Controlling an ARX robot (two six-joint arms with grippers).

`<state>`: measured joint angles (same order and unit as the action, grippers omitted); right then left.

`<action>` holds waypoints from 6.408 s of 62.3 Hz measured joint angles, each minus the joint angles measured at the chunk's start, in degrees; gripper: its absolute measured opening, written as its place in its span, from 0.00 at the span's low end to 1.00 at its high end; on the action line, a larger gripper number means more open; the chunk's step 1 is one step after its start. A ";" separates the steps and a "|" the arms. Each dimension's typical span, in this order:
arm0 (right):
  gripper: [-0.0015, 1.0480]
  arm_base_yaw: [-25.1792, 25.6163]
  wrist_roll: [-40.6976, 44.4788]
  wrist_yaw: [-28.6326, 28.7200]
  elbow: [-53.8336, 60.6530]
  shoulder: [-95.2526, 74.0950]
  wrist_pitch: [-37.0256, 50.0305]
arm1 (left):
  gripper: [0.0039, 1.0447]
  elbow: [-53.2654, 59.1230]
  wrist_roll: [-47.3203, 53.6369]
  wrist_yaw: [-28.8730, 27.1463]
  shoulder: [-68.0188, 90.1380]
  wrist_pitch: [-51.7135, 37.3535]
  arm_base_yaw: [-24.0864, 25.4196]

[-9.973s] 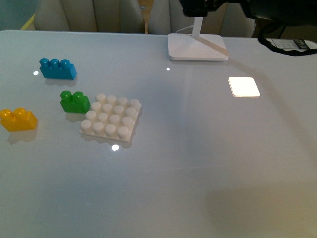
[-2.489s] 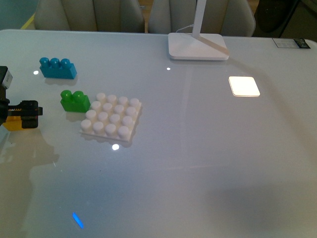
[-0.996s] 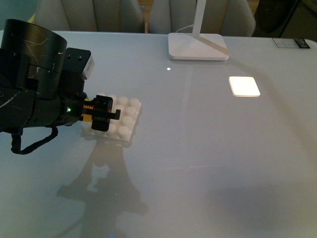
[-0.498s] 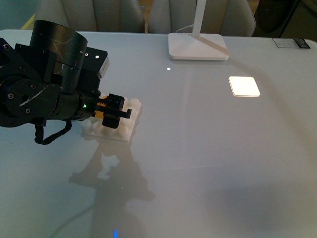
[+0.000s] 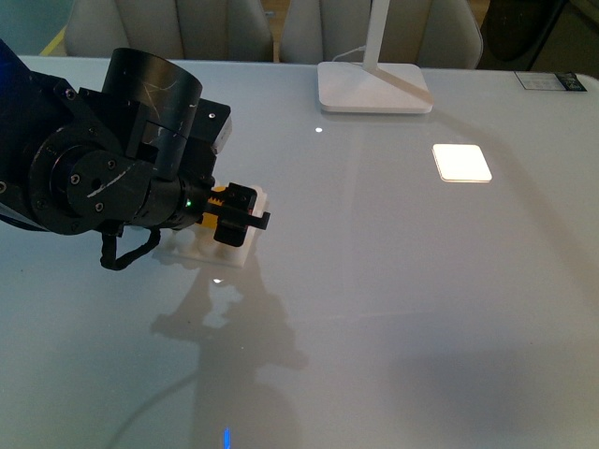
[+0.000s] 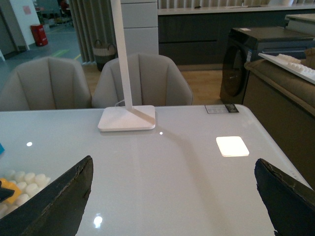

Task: Insert yellow block into base center

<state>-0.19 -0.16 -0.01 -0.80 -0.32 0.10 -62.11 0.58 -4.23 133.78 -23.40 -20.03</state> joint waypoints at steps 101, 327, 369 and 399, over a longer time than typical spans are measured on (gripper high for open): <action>0.92 0.00 0.00 0.00 0.00 0.00 0.00 | 0.61 -3.76 0.48 -4.00 2.51 1.79 0.59; 0.92 0.00 0.00 0.00 0.00 0.00 0.00 | 0.93 -8.09 -2.99 -1.95 5.64 8.09 0.52; 0.92 0.00 0.00 -0.02 0.00 0.00 0.00 | 0.93 10.43 -9.57 2.99 -16.68 -1.03 6.56; 0.92 0.00 0.00 -0.07 0.00 0.02 -0.02 | 0.63 39.32 -8.76 4.31 -31.61 -36.30 19.23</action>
<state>-0.19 -0.16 -0.08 -0.80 -0.30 0.08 -22.79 -8.19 0.08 102.17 -59.70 -0.80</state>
